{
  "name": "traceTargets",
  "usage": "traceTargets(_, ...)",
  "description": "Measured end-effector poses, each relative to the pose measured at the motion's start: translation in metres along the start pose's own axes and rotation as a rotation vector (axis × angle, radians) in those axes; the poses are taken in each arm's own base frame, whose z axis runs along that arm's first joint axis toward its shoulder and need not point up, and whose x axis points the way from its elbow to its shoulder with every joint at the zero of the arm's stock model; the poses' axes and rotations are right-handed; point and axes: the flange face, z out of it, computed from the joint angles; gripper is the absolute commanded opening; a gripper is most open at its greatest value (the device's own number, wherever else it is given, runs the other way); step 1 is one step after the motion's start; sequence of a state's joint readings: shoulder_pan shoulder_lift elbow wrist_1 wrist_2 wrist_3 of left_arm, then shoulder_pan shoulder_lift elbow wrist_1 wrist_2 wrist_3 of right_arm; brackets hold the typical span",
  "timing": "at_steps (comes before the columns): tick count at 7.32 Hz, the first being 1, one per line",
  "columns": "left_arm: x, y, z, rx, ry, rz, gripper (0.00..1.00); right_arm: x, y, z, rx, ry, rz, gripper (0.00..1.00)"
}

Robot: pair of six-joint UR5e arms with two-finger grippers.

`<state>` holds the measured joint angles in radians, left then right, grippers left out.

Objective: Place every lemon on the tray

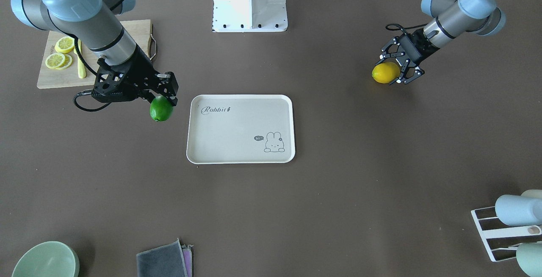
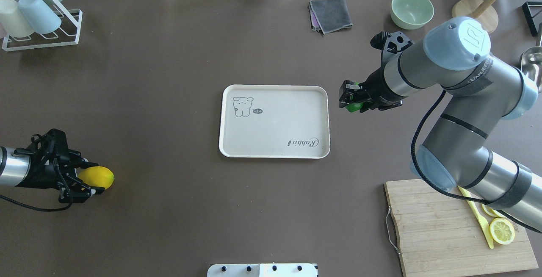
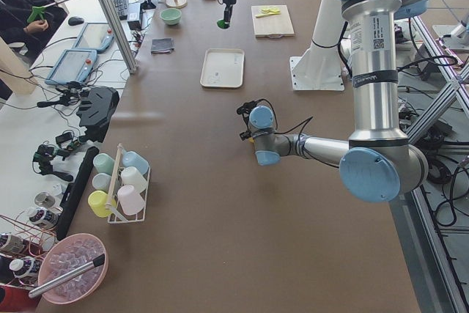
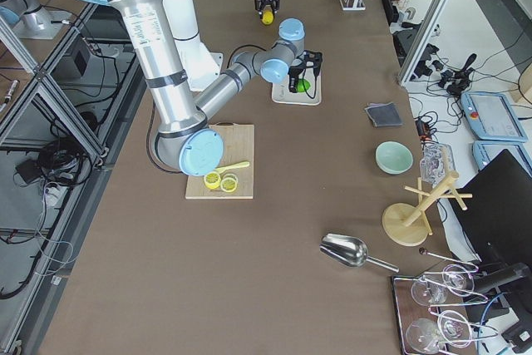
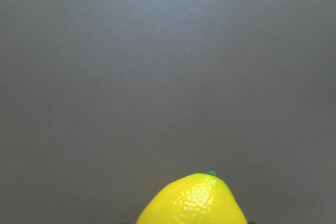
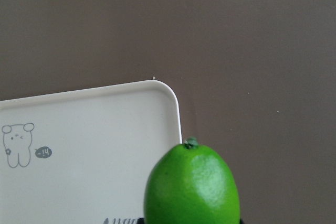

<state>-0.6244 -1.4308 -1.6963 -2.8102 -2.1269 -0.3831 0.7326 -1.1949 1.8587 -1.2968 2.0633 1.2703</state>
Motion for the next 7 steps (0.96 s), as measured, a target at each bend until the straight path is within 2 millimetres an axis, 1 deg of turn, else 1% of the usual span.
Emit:
traceTargets(1,0.011,-0.022,0.0,0.018,0.04,-0.105,0.0,-0.012,0.005,0.005,0.001,-0.001,-0.008,0.0)
traceTargets(2,0.02,-0.057,0.004,0.04,0.062,-0.218,0.0,-0.025,0.009,0.014,0.005,0.0,-0.015,0.0)
traceTargets(4,0.038,-0.136,0.009,0.102,0.035,-0.489,0.0,-0.044,0.02,0.029,0.014,0.003,-0.035,0.0)
traceTargets(5,0.041,-0.174,0.016,0.145,-0.02,-0.619,0.0,-0.05,0.025,0.035,0.018,0.006,-0.044,0.0)
traceTargets(6,0.046,-0.216,0.024,0.174,-0.078,-0.716,0.0,-0.054,0.029,0.041,0.02,0.01,-0.051,0.0)
traceTargets(7,0.058,-0.263,0.032,0.198,-0.133,-0.788,0.0,-0.058,0.03,0.049,0.021,0.015,-0.056,0.0)
